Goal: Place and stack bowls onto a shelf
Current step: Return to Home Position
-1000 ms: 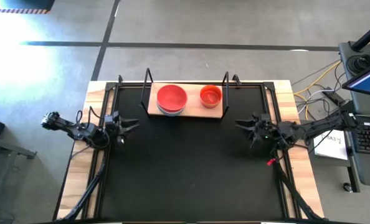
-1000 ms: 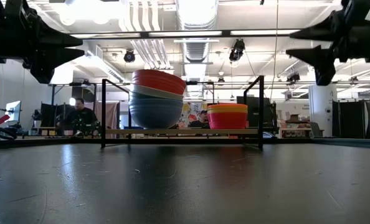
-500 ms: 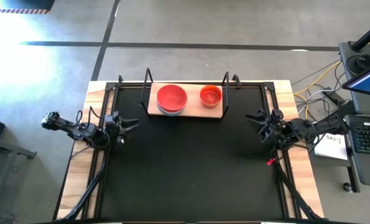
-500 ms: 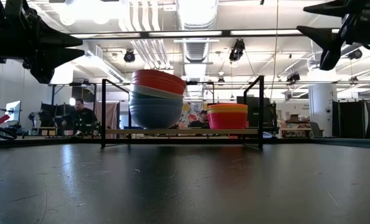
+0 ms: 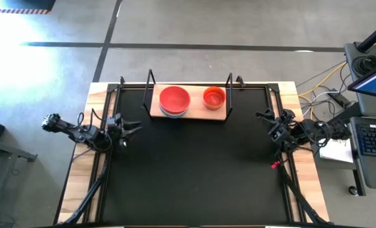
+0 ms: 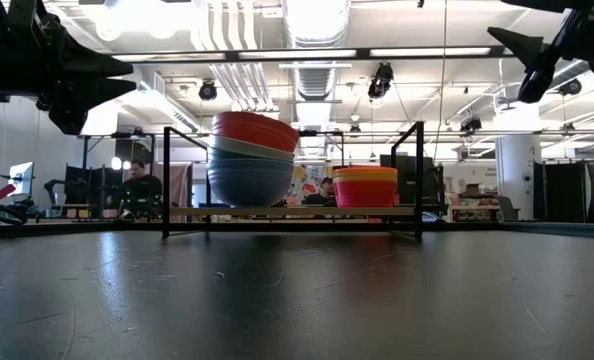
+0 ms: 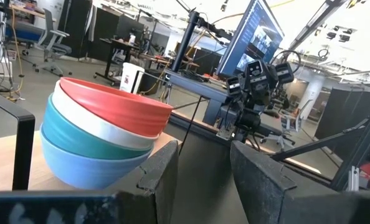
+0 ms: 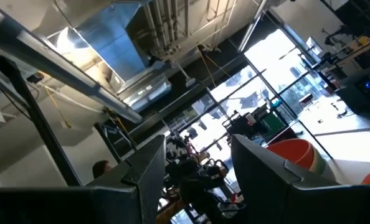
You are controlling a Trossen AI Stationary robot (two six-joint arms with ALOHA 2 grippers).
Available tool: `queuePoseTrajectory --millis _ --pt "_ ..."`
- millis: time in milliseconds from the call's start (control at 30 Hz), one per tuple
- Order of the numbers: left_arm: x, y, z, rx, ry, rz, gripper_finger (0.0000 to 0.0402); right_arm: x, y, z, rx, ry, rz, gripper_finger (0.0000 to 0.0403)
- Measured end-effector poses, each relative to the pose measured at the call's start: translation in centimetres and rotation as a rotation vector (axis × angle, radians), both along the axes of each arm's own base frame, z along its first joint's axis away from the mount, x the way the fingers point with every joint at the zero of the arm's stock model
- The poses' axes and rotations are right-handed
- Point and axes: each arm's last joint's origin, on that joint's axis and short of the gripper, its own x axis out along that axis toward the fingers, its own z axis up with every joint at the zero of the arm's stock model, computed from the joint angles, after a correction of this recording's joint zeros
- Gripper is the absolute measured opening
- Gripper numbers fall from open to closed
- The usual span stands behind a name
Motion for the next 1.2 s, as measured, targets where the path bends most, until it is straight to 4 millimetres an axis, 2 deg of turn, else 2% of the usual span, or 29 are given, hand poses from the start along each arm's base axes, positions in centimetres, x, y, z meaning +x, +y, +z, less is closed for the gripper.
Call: queuePoseTrajectory --millis 300,1200 --pt "0.01 0.00 -0.02 0.001 0.002 0.000 0.0130 0.19 -0.48 -0.12 -0.002 0.018 -0.062 0.0171" --pt "0.01 0.00 -0.03 0.000 0.002 0.003 0.0130 0.24 -0.46 -0.15 -0.003 0.023 -0.060 0.0171"
